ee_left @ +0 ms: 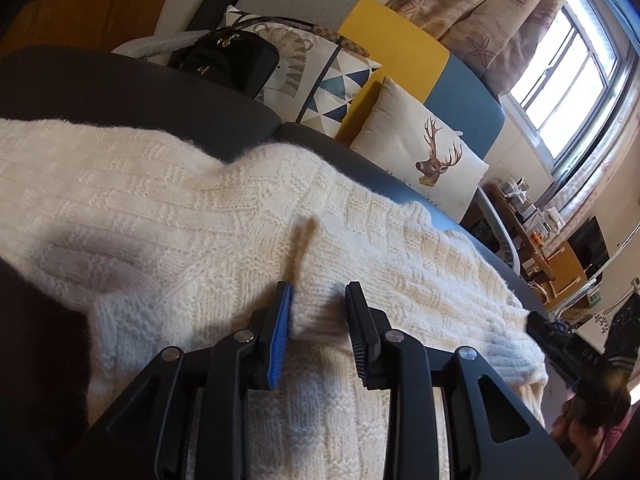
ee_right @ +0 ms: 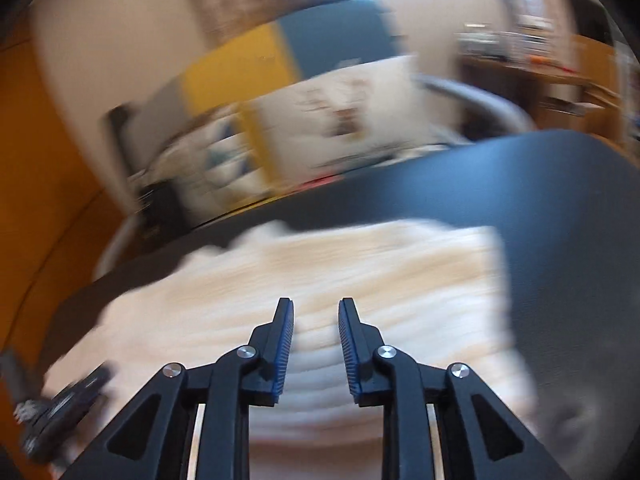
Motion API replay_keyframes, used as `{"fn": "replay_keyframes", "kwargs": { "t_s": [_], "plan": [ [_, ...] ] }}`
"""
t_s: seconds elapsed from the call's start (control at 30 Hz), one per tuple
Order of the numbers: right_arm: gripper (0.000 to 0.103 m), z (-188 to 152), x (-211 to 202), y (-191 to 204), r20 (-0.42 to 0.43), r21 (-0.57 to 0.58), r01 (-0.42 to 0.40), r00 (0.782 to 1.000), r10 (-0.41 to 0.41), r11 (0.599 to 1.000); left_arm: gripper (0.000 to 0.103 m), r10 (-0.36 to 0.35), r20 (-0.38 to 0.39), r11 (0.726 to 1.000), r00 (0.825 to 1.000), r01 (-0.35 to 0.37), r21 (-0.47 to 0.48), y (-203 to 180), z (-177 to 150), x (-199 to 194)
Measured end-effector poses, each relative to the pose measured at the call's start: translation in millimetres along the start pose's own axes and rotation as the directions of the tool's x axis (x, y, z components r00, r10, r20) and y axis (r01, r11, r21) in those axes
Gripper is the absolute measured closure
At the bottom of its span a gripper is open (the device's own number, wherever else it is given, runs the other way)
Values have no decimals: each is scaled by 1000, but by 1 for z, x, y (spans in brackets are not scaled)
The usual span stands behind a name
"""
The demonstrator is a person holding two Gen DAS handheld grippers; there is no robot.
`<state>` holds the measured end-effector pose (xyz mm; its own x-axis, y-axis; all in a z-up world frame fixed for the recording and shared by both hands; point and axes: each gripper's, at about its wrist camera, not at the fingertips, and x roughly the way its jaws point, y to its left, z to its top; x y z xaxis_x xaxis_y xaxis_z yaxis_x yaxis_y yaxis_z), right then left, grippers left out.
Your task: Fold clothes
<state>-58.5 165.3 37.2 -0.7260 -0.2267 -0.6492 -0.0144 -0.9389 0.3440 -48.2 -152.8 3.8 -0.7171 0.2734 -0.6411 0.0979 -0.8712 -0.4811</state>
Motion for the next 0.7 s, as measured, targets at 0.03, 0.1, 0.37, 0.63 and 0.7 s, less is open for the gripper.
{"fn": "replay_keyframes", "kwargs": {
  "t_s": [0.03,0.1,0.37,0.63,0.7],
  "plan": [
    [80,-3,7,12,-21,-35,-25,999,24,999,73,-8,-8,1000,1000,7,-8,2,1,-1],
    [80,-12,24,27,-78,-88,-43,996,36,995,73,-12,-27,1000,1000,12,-14,3,3,-5],
    [72,-25,37,39,-141,-127,-40,990,22,991,72,84,-9,995,996,-83,48,47,28,-61],
    [72,-29,41,49,-128,-165,-6,992,-15,986,72,293,-43,889,955,-289,-356,196,61,-118],
    [72,-28,40,47,-128,-156,-15,992,-6,988,72,348,-57,835,936,-336,-435,230,63,-131]
  ]
}}
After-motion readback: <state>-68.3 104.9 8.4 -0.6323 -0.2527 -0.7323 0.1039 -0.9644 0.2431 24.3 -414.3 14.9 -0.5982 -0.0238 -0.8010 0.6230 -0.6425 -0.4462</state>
